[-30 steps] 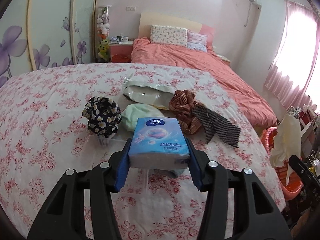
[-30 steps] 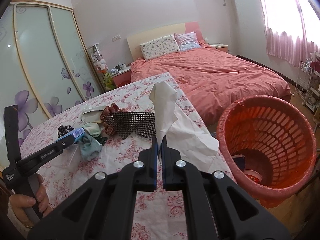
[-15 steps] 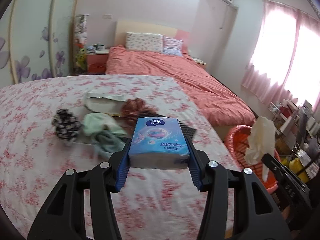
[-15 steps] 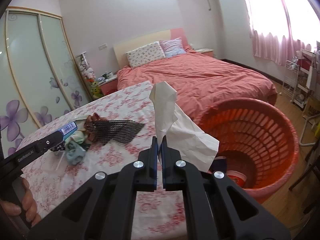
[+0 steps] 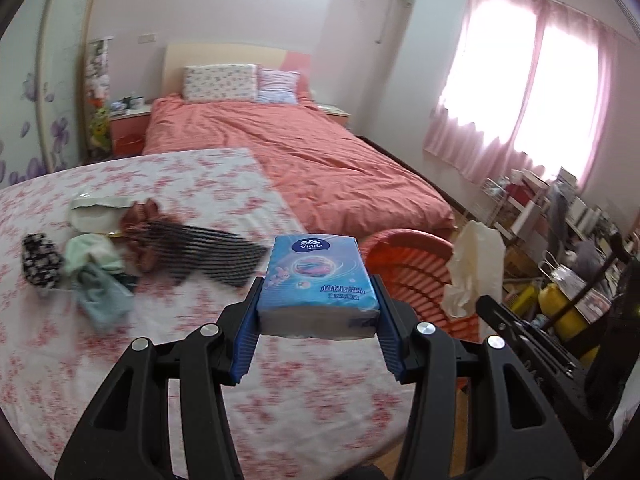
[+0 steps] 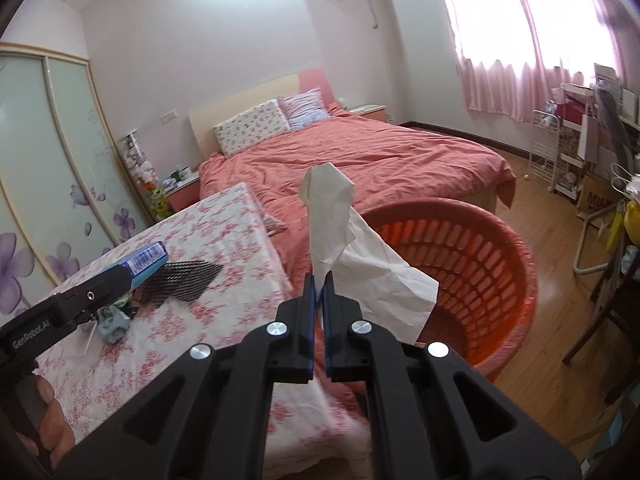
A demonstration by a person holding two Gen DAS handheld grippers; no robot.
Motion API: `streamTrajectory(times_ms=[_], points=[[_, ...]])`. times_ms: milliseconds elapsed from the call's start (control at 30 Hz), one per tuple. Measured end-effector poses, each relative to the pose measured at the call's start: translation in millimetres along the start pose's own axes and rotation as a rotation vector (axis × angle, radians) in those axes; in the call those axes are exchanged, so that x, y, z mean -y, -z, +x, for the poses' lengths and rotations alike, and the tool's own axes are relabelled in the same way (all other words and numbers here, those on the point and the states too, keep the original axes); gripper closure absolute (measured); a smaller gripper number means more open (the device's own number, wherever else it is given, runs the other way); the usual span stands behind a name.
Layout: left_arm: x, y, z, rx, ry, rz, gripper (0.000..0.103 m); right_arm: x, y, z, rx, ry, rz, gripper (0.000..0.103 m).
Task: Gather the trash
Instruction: 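Carry both items over the orange basket and open both grippers to drop them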
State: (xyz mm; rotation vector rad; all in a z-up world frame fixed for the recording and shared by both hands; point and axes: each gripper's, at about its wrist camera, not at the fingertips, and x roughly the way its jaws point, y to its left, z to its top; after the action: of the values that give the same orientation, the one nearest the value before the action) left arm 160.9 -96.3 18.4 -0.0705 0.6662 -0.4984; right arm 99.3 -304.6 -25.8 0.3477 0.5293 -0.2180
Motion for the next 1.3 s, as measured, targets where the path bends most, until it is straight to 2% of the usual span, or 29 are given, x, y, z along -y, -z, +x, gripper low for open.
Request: streamTrajectory(times_ms=[333, 767, 900, 1033, 1300], points=[[48, 5, 30, -0.033, 0.079, 0.065, 0.052, 40, -5, 2, 0.02, 0.022, 0.07, 0.099], [82, 14, 76, -0.102, 0.117, 0.103, 0.051, 66, -11, 21, 0.02, 0.025, 0.113, 0.098], [87, 17, 90, -0.146, 0.13, 0.113, 0.05, 75, -11, 28, 0.014, 0.028, 0.138, 0.089], [86, 21, 96, -0.173, 0.127, 0.113, 0.041, 82, -9, 29, 0.013, 0.051, 0.154, 0.077], [71, 25, 83, -0.168, 0.055, 0.122, 0.037, 85, -5, 22, 0.006, 0.101, 0.143, 0.067]])
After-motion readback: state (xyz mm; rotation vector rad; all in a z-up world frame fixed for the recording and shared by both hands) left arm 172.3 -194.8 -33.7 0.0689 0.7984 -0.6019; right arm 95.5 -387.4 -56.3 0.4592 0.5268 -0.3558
